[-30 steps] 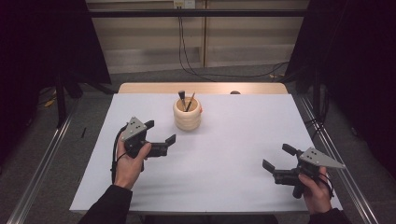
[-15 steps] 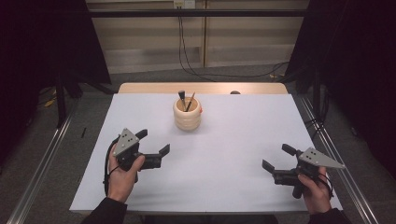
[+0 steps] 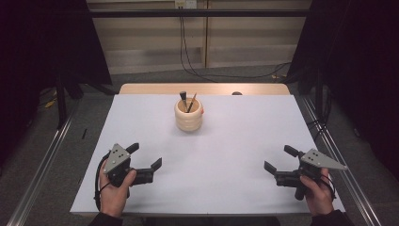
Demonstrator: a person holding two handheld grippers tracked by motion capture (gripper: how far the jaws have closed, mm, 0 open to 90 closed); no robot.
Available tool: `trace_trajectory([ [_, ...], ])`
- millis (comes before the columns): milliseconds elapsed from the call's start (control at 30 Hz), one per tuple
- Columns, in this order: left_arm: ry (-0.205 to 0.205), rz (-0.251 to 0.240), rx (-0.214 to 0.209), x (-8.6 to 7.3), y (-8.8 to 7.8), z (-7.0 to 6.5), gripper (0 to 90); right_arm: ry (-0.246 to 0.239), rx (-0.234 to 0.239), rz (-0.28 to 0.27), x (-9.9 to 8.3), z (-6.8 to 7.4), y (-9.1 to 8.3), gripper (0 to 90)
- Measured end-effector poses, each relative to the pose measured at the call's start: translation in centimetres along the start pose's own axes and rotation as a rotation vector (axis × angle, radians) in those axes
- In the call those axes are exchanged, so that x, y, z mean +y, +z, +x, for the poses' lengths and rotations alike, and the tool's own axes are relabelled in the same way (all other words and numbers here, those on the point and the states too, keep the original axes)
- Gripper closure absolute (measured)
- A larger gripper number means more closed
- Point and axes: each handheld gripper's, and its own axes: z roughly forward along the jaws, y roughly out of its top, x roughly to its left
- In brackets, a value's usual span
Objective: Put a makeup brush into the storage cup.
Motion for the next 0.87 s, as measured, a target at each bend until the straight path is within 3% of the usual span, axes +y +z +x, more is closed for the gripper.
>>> trace_trajectory([
  [167,0.007,0.008,0.003,-0.7,-0.9,-0.1,2.0,0.001,-0.001,0.002,0.0,-0.1,0.0,0.0],
  [233,0.02,-0.005,0.014,-0.7,-1.4,-0.1,2.0,0.006,0.001,0.003,0.0,0.0,0.0,0.0],
  [433,0.002,-0.041,0.033,-1.0,-2.4,0.2,2.2,0.018,-0.009,-0.004,0.0,0.0,-0.2,0.0],
  [533,0.025,-0.035,0.023,-1.2,-2.5,0.1,2.5,0.012,-0.013,-0.008,0.0,0.0,-0.2,0.0],
  [767,-0.015,-0.066,0.011,-1.3,-2.6,0.4,2.9,0.002,-0.013,-0.001,-0.1,0.0,-0.4,0.0],
  [867,-0.006,-0.05,-0.001,-1.4,-2.4,0.4,2.9,0.006,-0.019,0.001,-0.1,-0.1,-0.4,0.0],
])
